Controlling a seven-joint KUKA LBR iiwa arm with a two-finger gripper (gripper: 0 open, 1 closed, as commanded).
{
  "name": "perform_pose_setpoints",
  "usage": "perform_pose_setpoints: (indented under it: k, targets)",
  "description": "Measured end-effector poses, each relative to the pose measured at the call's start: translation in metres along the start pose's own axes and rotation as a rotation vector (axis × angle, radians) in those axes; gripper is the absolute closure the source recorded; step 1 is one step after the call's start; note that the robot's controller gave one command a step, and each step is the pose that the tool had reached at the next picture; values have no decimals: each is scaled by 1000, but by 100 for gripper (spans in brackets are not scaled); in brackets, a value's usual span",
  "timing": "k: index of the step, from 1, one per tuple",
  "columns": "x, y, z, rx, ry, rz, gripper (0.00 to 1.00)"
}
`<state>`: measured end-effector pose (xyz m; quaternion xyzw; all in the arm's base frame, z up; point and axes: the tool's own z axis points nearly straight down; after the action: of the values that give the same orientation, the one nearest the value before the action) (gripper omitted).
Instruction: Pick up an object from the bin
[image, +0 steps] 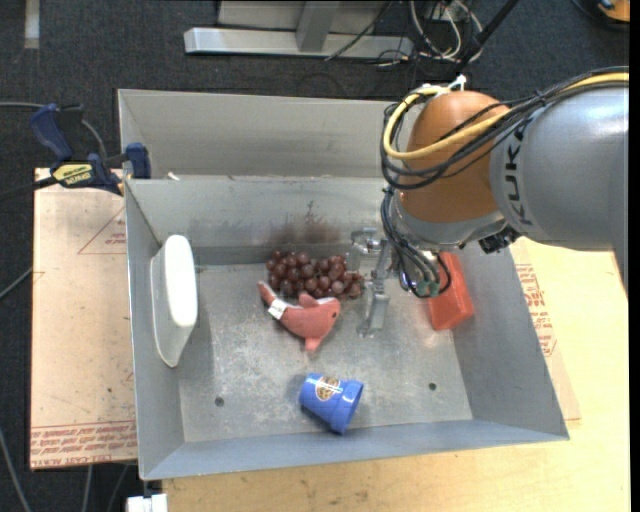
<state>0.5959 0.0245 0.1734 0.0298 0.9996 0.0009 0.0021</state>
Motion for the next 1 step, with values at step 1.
perform_pose_setpoints:
  k: [1]
  targets:
    - [-12, 14, 21, 1, -4, -161, 0]
